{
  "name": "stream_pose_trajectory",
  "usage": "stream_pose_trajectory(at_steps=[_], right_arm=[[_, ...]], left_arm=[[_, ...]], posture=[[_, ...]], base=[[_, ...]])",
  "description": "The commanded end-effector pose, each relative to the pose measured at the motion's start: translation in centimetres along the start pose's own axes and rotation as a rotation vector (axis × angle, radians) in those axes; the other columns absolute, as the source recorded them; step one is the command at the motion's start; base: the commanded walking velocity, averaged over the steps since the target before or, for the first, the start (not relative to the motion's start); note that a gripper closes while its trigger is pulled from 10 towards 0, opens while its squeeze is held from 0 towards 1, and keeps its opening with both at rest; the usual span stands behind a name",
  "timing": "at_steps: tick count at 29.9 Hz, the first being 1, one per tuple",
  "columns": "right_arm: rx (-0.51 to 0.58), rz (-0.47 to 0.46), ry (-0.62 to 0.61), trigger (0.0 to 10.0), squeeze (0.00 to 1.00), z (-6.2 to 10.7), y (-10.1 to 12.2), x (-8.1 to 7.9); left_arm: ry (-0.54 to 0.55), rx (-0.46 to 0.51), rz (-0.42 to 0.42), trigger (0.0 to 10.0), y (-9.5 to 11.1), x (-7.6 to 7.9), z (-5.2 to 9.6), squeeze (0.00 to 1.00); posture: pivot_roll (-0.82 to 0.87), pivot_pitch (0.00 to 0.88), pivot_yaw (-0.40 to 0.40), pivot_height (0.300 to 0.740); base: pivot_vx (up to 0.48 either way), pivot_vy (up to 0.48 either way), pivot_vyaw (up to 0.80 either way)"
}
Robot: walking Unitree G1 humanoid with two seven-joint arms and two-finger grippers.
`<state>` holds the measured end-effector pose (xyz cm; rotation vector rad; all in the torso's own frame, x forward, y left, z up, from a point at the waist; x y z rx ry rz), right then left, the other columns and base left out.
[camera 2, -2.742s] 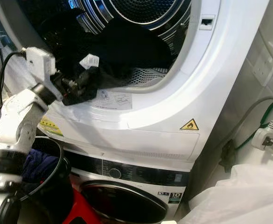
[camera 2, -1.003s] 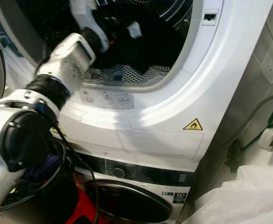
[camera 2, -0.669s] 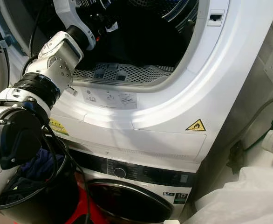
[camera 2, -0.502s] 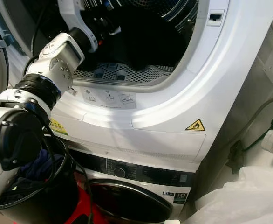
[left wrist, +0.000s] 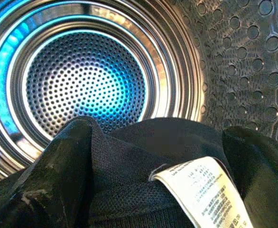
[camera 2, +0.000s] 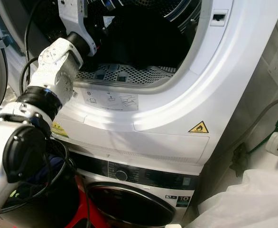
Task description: Clothes washing
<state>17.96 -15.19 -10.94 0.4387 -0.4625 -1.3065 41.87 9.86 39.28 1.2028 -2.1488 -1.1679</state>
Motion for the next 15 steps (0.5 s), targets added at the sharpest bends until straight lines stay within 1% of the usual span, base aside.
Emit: stream_pose_trajectory(at_steps=[1, 3, 4, 6, 8, 10, 11, 12, 13, 14, 15], right_arm=[[-0.007, 0.008, 0.009, 10.0, 0.00, 0.0, -0.2, -0.3], [-0.009, 0.009, 0.010, 10.0, 0.00, 0.0, -0.2, -0.3], [-0.009, 0.011, 0.012, 10.0, 0.00, 0.0, -0.2, -0.4], [-0.008, 0.011, 0.014, 10.0, 0.00, 0.0, -0.2, -0.4], [-0.009, 0.013, 0.018, 10.0, 0.00, 0.0, -0.3, -0.5], [-0.009, 0.013, 0.018, 10.0, 0.00, 0.0, -0.3, -0.6], [-0.008, 0.007, 0.018, 10.0, 0.00, 0.0, -0.3, -0.6], [-0.007, 0.006, 0.017, 10.0, 0.00, 0.0, -0.3, -0.6], [-0.007, 0.005, 0.018, 10.0, 0.00, 0.0, -0.3, -0.6], [-0.007, 0.004, 0.018, 10.0, 0.00, 0.0, -0.3, -0.7], [-0.008, 0.003, 0.018, 10.0, 0.00, 0.0, -0.3, -0.7]], left_arm=[[-0.049, 0.045, 0.014, 10.0, 0.7, 0.6, 0.2, 0.00], [-0.094, 0.050, 0.025, 10.0, 0.4, 1.3, 0.6, 0.00], [-0.130, 0.044, 0.043, 10.0, -0.1, 2.0, 1.1, 0.00], [-0.184, 0.052, 0.047, 10.0, -0.4, 2.9, 1.8, 0.00], [-0.241, 0.066, 0.004, 10.0, -0.5, 3.7, 2.6, 0.00], [-0.275, 0.070, 0.013, 10.0, -0.3, 4.2, 3.0, 0.00], [-0.291, 0.083, -0.020, 10.0, 0.2, 4.5, 3.4, 0.00], [-0.291, 0.084, -0.032, 10.0, 0.4, 4.5, 3.5, 0.00], [-0.297, 0.090, -0.025, 10.0, 0.6, 4.6, 3.7, 0.00], [-0.299, 0.102, -0.001, 10.0, 1.1, 4.8, 4.1, 0.00], [-0.316, 0.108, -0.004, 10.0, 1.5, 5.3, 4.7, 0.00]], posture=[[0.00, 0.000, 0.081, 0.740], [0.01, 0.000, 0.081, 0.740], [0.01, 0.000, 0.082, 0.740], [0.01, 0.000, 0.082, 0.740], [0.01, 0.000, 0.084, 0.740], [0.01, 0.000, 0.087, 0.740], [0.01, 0.000, 0.091, 0.740], [0.01, 0.000, 0.091, 0.740], [0.01, 0.000, 0.092, 0.740], [0.02, 0.000, 0.093, 0.740], [0.02, 0.000, 0.093, 0.740]], base=[[0.000, 0.000, 0.00], [0.000, 0.000, 0.00], [0.000, 0.000, 0.00], [0.000, 0.000, 0.00], [0.000, 0.000, 0.00], [0.000, 0.000, 0.00], [0.000, 0.000, 0.00], [0.000, 0.000, 0.00], [0.000, 0.000, 0.00], [0.000, 0.000, 0.00], [0.000, 0.000, 0.00]])
Point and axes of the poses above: a point about 5 cm out from each wrist's last joint towards the gripper, its own z axis pointing back from the gripper into the wrist, its own y axis along the axis of the wrist's last joint, x = y × z, the point moved 2 cm from there along -z, pointing out of the wrist towards the gripper, and after that the axes turned 8 degrees about z, right-handed, at the moved point
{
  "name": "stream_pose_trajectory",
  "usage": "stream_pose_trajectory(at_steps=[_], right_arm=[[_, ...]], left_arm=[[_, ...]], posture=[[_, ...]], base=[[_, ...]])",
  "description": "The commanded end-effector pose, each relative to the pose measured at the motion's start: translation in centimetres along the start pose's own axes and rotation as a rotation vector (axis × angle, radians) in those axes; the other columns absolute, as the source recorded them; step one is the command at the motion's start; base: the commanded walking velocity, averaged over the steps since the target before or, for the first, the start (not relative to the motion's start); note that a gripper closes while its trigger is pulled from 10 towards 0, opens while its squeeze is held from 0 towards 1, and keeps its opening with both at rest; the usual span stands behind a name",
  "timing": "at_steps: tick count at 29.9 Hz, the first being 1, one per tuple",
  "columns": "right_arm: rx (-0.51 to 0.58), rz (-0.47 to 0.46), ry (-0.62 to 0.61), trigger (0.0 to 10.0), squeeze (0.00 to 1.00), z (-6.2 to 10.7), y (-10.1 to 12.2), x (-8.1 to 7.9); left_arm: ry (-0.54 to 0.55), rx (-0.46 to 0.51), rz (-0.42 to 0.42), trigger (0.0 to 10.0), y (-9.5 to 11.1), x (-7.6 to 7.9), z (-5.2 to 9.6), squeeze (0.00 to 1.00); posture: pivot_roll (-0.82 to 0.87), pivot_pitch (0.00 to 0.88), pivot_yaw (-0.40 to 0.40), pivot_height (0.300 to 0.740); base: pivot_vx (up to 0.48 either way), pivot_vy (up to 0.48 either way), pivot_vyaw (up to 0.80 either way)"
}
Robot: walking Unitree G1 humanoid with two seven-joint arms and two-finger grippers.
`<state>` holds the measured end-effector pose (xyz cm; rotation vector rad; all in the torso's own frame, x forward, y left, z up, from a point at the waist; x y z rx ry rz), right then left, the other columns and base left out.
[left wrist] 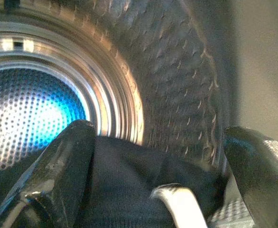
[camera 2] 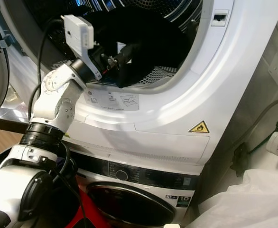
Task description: Clothes washing
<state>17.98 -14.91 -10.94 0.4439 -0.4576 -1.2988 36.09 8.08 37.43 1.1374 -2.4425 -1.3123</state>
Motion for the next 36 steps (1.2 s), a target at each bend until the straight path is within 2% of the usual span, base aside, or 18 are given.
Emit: stream_pose_trajectory(at_steps=[1, 9, 10, 11, 13, 16, 19, 20, 22, 24, 31, 33, 36], right_arm=[[-0.011, -0.003, 0.011, 10.0, 0.00, 0.1, -0.4, -0.5], [-0.019, -0.005, 0.015, 10.0, 0.00, 0.1, -0.8, -0.7], [-0.019, -0.006, 0.015, 10.0, 0.00, 0.1, -0.8, -0.7], [-0.019, -0.006, 0.015, 10.0, 0.00, 0.1, -0.8, -0.7], [-0.019, -0.008, 0.013, 10.0, 0.00, 0.1, -0.8, -0.6], [-0.018, -0.009, 0.013, 10.0, 0.00, 0.1, -0.7, -0.6], [-0.019, -0.005, 0.013, 10.0, 0.00, 0.1, -0.7, -0.6], [-0.019, -0.003, 0.014, 10.0, 0.00, 0.1, -0.7, -0.6], [-0.019, -0.001, 0.016, 10.0, 0.00, 0.1, -0.7, -0.6], [-0.017, 0.000, 0.015, 10.0, 0.00, 0.1, -0.7, -0.5], [-0.017, 0.009, 0.016, 10.0, 0.00, 0.1, -0.7, -0.5], [-0.018, 0.012, 0.018, 10.0, 0.00, 0.1, -0.7, -0.5], [-0.017, 0.013, 0.020, 10.0, 0.00, 0.1, -0.7, -0.5]], left_arm=[[-0.046, 0.006, -0.002, 10.0, 0.9, 1.0, 0.5, 0.00], [-0.071, 0.004, 0.051, 10.0, 1.8, 2.9, 2.8, 0.00], [-0.065, 0.001, 0.072, 10.0, 1.7, 3.4, 3.5, 0.00], [-0.065, 0.001, 0.072, 10.0, 1.7, 3.4, 3.5, 0.00], [-0.047, -0.001, 0.063, 10.0, 1.3, 4.4, 4.7, 0.00], [-0.058, -0.025, 0.047, 10.0, 1.0, 5.5, 5.4, 0.00], [-0.100, -0.078, 0.016, 10.0, 0.6, 6.6, 6.1, 0.00], [-0.119, -0.118, 0.001, 10.0, 0.1, 7.3, 6.8, 0.00], [-0.119, -0.128, 0.001, 10.0, 0.0, 7.6, 7.2, 0.00], [-0.116, -0.149, 0.007, 10.0, 0.1, 8.4, 8.2, 0.00], [-0.188, -0.303, -0.079, 10.0, -0.7, 9.7, 10.8, 0.00], [-0.186, -0.384, -0.060, 10.0, -1.5, 10.0, 12.2, 0.00], [-0.142, -0.432, -0.048, 10.0, -2.4, 10.1, 13.4, 0.00]], posture=[[0.02, 0.000, 0.095, 0.740], [0.02, 0.000, 0.099, 0.740], [0.03, 0.000, 0.099, 0.740], [0.03, 0.000, 0.099, 0.740], [0.04, 0.000, 0.094, 0.740], [0.05, 0.000, 0.090, 0.740], [0.06, 0.000, 0.083, 0.740], [0.06, 0.000, 0.083, 0.740], [0.07, 0.000, 0.081, 0.740], [0.07, 0.000, 0.079, 0.740], [0.09, 0.000, 0.071, 0.740], [0.10, 0.000, 0.069, 0.740], [0.10, 0.000, 0.069, 0.740]], base=[[0.000, 0.000, 0.00], [0.000, 0.000, 0.00], [0.000, 0.000, 0.00], [0.000, 0.000, 0.00], [0.000, 0.000, 0.00], [0.000, 0.000, 0.00], [0.000, 0.000, 0.00], [0.000, 0.000, 0.00], [0.000, 0.000, 0.00], [0.000, 0.000, 0.00], [0.000, 0.000, 0.00], [0.000, 0.000, 0.00], [0.000, 0.000, 0.00]])
Point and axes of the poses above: a point about 5 cm out from each wrist's last joint towards the gripper, its own z axis pointing back from the gripper into the wrist, its own y axis along the axis of the wrist's last joint, x = y × z, the point moved 2 cm from there along -z, pointing out of the wrist towards the gripper, and after that the axes turned 8 degrees about z, right-handed, at the moved point
